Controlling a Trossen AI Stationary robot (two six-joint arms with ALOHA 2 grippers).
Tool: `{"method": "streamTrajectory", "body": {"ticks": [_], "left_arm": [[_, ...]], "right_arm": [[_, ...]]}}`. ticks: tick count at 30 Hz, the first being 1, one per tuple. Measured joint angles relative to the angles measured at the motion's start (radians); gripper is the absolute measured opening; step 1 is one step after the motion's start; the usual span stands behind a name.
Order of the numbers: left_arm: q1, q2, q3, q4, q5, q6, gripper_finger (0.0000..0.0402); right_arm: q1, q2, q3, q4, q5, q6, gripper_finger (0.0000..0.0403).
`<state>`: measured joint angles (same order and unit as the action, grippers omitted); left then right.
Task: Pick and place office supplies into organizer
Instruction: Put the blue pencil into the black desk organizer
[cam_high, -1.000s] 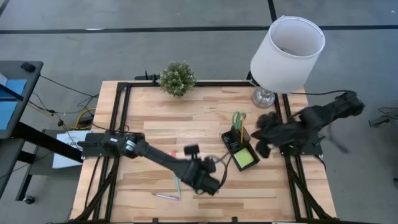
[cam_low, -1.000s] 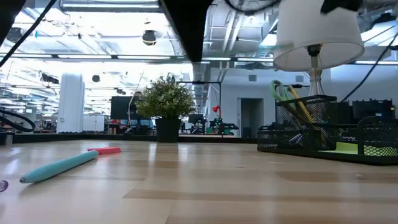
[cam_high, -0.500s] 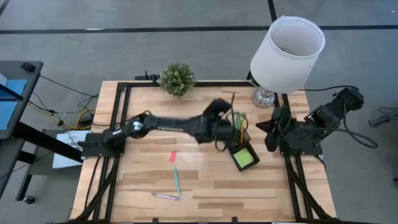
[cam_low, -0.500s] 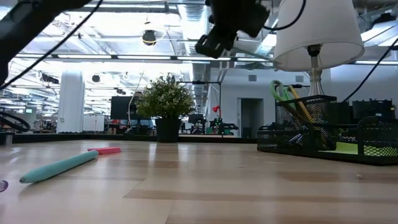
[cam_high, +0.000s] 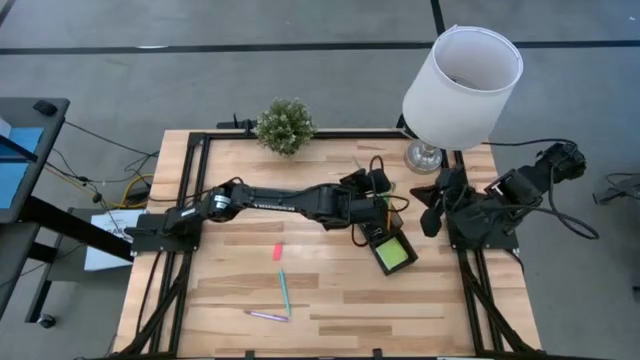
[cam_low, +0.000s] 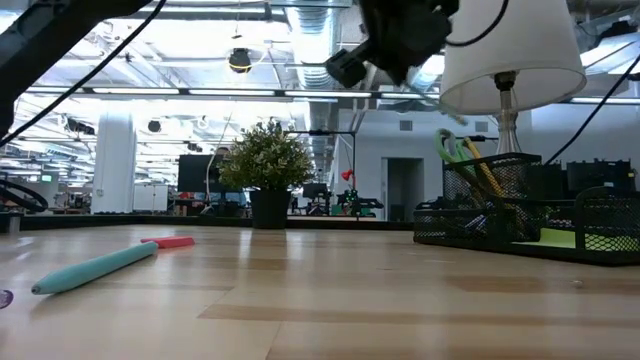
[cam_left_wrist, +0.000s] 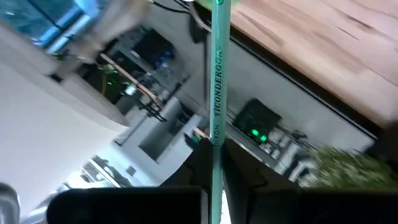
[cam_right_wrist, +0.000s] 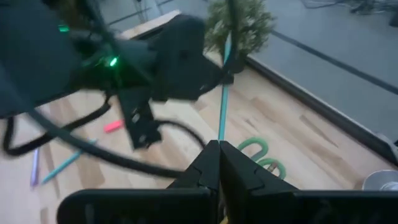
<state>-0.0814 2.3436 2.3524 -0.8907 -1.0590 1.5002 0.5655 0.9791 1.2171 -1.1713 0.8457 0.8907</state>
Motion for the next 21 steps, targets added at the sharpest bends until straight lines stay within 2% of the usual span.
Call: {"method": "streamTrajectory", "body": {"ticks": [2,7,11,15,21], "left_arm": [[0.000,0.000,0.000,0.053,0.028,0.056,0.0002],[0.000,0.000,-0.022,0.053,0.159,0.195,0.0002],[0.003,0.001,-0.063,0.094,0.169,0.212,0.0010],[0.008,0.002,-0.119,0.207,0.183,0.210,0.0010],[0.008,0.014,-0.116,0.302,0.209,0.216,0.0006]], "right_arm": [[-0.014,-0.003,0.000,0.006,0.011,0.006,0.0000],[-0.041,-0.005,0.000,0.005,0.019,0.007,0.0000],[-0.057,-0.003,0.000,0.005,0.019,0.012,0.0000],[-0.065,-0.003,0.000,0.007,0.018,0.027,0.0000],[-0.065,-0.003,0.000,0.011,0.017,0.028,0.0000]]}}
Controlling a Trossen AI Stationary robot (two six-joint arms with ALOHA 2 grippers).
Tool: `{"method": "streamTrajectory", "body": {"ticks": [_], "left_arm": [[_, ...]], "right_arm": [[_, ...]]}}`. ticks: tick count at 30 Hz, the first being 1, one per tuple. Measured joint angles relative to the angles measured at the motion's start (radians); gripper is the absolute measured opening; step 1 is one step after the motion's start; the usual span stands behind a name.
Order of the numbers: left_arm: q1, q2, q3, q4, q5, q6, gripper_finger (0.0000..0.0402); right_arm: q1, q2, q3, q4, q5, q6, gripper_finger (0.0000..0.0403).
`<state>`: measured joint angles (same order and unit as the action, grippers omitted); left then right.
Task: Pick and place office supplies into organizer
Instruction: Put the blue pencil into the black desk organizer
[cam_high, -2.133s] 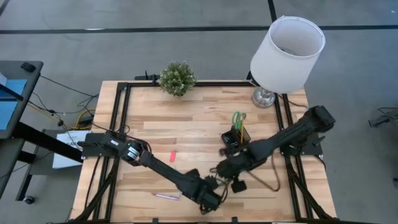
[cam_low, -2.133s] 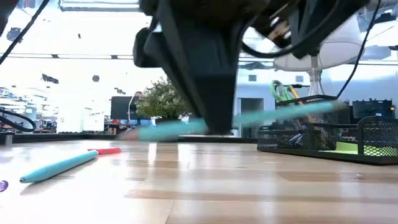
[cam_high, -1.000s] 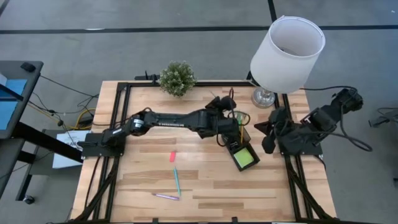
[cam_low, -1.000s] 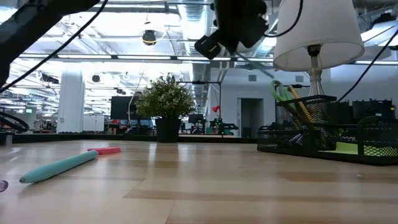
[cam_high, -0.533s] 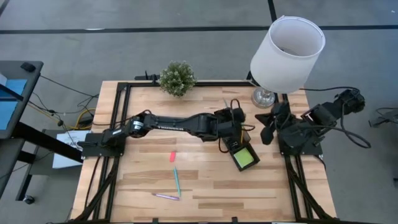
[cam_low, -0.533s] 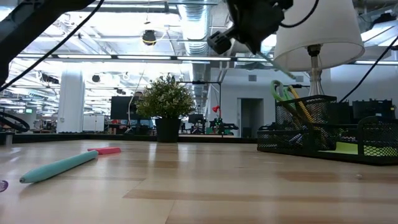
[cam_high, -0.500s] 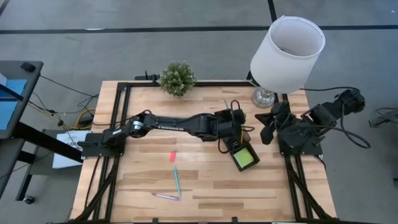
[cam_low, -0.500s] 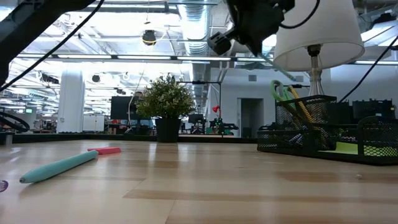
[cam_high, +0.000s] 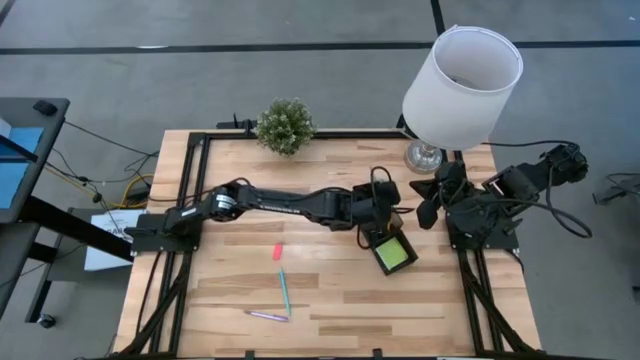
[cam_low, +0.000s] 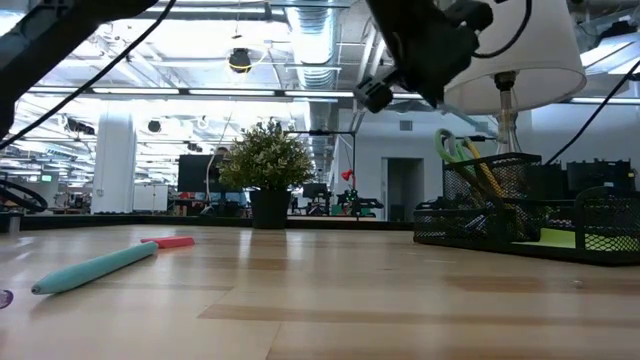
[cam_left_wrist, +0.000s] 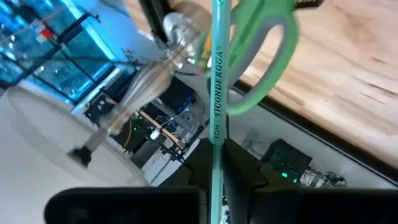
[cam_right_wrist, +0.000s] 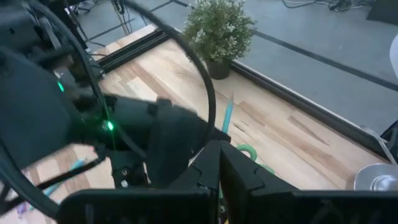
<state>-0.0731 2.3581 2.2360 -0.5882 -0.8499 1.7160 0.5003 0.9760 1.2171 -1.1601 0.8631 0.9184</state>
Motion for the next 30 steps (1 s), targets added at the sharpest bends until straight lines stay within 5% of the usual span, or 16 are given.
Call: {"method": "streamTrajectory", "body": {"ticks": [30], "left_arm": [[0.022,0.067,0.000,0.083,0.130,-0.029,0.0046]], "right_arm": [[0.001,0.000,0.000,0.012,-0.001,-0.010,0.0000]]}}
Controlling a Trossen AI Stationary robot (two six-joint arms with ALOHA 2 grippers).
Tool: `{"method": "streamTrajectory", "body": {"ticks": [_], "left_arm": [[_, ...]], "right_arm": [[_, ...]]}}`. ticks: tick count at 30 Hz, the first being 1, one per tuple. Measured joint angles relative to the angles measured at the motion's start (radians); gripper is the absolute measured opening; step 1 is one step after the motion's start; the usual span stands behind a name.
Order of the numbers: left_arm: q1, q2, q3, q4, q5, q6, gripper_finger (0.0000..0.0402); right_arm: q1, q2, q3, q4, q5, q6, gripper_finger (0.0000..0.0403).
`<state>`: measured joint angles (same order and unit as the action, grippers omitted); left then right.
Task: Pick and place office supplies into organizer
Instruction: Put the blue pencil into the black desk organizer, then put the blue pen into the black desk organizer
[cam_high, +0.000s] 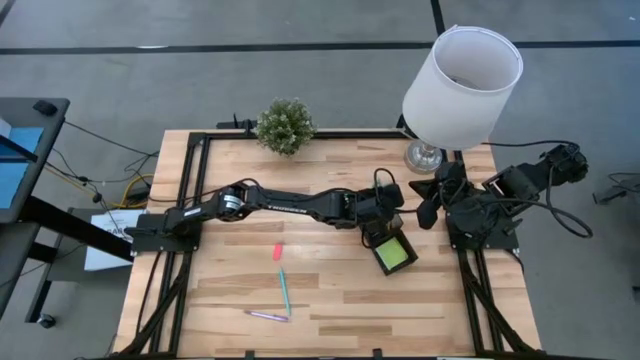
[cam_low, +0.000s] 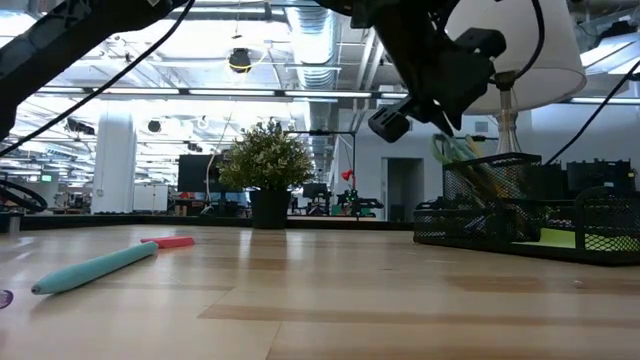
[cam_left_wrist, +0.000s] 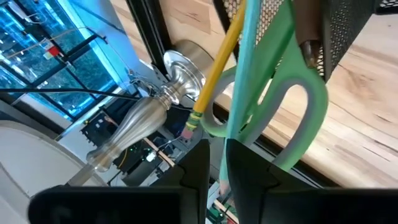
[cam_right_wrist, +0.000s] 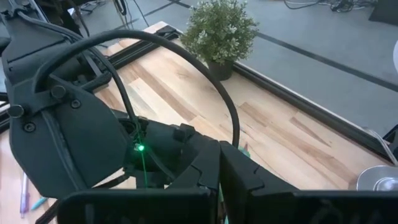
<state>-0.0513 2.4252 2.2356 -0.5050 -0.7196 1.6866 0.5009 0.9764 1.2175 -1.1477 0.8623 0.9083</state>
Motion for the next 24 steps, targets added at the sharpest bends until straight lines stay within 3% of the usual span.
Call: {"method": "streamTrajectory", "body": {"ticks": [7,11,15,19,24], "left_arm": [[0.000,0.000,0.000,-0.002,-0.003,-0.021,0.0049],[-0.011,0.000,0.018,0.014,-0.070,-0.080,0.0059],[-0.038,-0.005,0.099,-0.039,-0.084,-0.257,0.0074],[-0.066,-0.071,0.098,-0.083,0.027,-0.464,0.0093],[-0.083,-0.160,0.120,-0.284,0.088,-0.900,0.0122]], "right_arm": [[0.000,0.000,0.000,-0.003,0.000,-0.001,0.0000],[0.000,0.000,0.000,-0.005,0.000,-0.001,0.0000],[0.000,0.000,0.000,-0.005,0.000,-0.003,0.0000],[0.003,-0.001,0.000,-0.002,-0.001,-0.038,0.0000],[0.003,-0.002,0.001,0.010,0.000,-0.053,0.0000]]}}
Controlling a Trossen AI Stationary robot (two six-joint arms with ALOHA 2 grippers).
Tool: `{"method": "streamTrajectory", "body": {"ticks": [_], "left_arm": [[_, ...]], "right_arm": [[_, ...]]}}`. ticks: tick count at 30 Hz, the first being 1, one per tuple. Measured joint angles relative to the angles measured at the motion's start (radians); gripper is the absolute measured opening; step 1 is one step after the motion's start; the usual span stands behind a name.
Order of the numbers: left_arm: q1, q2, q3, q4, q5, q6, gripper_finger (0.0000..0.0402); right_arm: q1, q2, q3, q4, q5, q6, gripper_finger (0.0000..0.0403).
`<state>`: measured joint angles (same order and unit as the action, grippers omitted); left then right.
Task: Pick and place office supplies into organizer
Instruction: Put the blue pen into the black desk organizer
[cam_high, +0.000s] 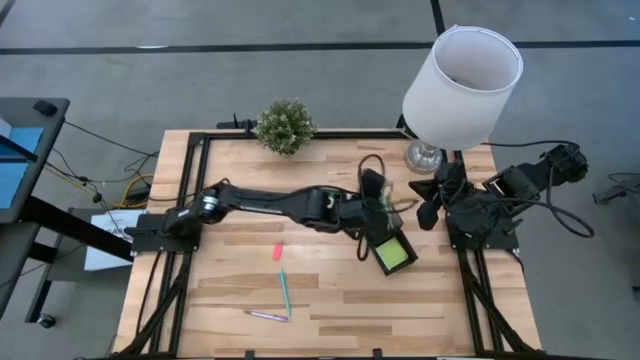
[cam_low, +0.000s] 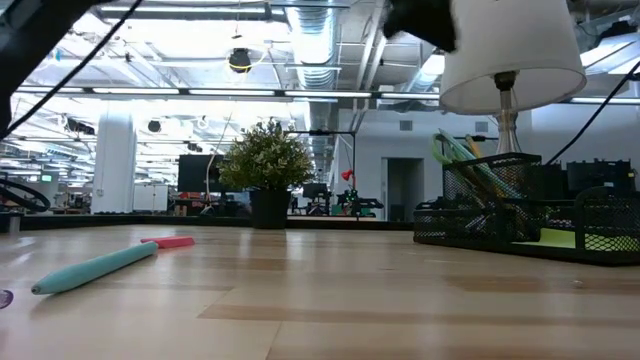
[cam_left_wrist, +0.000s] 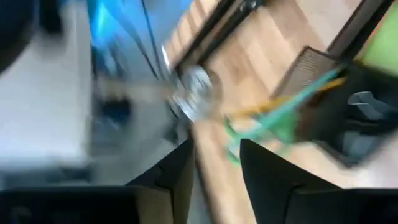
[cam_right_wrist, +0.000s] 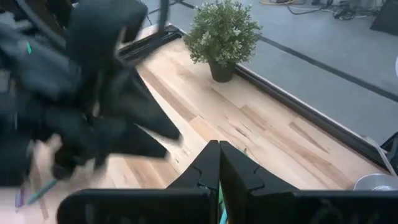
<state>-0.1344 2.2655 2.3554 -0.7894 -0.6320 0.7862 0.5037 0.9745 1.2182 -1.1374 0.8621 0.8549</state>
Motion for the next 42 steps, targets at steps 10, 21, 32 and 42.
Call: {"method": "streamTrajectory", "body": {"ticks": [10,21,32,42], "left_arm": [[-0.060,-0.096,-0.001,-0.649,0.309,-1.265,0.0157],[-0.276,-0.086,-0.027,-0.785,0.429,-1.958,0.0158],[-0.353,-0.092,-0.033,-0.782,0.436,-2.181,0.0158],[-0.351,-0.103,-0.037,-0.781,0.445,-2.246,0.0158]], "right_arm": [[-0.002,0.035,0.000,0.043,-0.067,-0.103,0.0035],[-0.076,0.231,0.000,0.305,-0.365,-0.326,0.0139],[-0.175,0.322,0.000,0.512,-0.570,-0.418,0.0210],[-0.225,0.312,-0.001,0.583,-0.574,-0.419,0.0204]]}}
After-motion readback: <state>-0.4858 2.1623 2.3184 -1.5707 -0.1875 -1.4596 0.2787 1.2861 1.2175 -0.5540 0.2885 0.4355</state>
